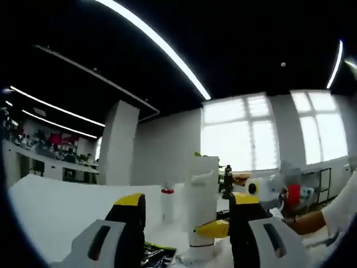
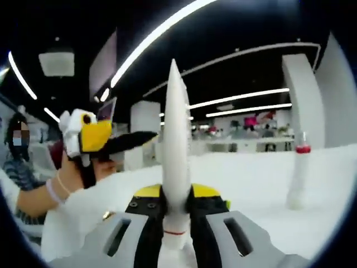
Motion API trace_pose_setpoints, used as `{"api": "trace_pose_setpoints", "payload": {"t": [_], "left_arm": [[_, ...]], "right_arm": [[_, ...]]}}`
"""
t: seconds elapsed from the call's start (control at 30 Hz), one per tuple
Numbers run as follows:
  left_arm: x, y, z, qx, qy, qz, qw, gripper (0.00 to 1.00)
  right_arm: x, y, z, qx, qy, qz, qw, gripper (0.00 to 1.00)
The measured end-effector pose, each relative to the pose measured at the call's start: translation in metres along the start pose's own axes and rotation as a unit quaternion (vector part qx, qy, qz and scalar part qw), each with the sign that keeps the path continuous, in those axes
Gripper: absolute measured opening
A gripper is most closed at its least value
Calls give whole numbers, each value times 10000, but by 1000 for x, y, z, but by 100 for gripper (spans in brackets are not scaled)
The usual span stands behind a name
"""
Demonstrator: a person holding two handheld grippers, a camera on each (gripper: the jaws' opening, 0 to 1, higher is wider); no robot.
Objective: Arrange the skincare products in the storage area until every visible bottle or jar stands upright without overlapping.
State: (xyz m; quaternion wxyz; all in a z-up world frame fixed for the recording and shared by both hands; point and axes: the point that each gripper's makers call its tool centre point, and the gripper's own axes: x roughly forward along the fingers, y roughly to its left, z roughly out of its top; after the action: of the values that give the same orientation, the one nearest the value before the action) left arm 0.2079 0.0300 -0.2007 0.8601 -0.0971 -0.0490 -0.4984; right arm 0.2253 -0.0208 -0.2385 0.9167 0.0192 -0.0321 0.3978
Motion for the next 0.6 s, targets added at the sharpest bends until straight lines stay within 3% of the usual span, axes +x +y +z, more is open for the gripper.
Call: {"api": "trace_pose_setpoints", "payload": {"t": [0.07, 0.1, 0.17, 0.23, 0.27, 0.3, 0.37, 0.47, 0.53, 0.6], "left_arm": [[-2, 2, -8, -81, 158, -114, 9998, 64], [-4, -6, -19, -387, 363, -574, 9969, 63], [-5, -10, -24, -673, 424, -767, 9939, 59], [-5, -11, -25, -721, 430, -825, 9931, 52], [-5, -12, -26, -745, 433, -853, 9926, 52], [-6, -20, -38, -1287, 590, -1355, 9806, 52], [-6, -23, -46, -1331, 720, -1464, 9776, 52], [-8, -43, -60, -1249, 1003, -1941, 9678, 51], [-7, -52, -66, -1227, 1112, -2039, 9649, 50], [-12, -69, -68, -1241, 1186, -2463, 9539, 45]], "right_arm": [[-1, 8, 4, 97, -117, 165, 9997, 14], [-5, 21, 9, 542, -251, 514, 9969, 14], [-9, 20, 10, 845, -262, 719, 9935, 14], [-10, 21, 10, 933, -261, 780, 9922, 14], [-12, 29, 11, 972, -299, 993, 9899, 14], [-14, 37, 12, 1010, -336, 1205, 9870, 14], [-16, 50, 15, 1026, -420, 1510, 9823, 14], [-23, 74, 21, 1227, -570, 2074, 9688, 15], [-30, 88, 24, 1408, -585, 2456, 9573, 15], [-33, 97, 23, 1434, -528, 2615, 9530, 15]]}}
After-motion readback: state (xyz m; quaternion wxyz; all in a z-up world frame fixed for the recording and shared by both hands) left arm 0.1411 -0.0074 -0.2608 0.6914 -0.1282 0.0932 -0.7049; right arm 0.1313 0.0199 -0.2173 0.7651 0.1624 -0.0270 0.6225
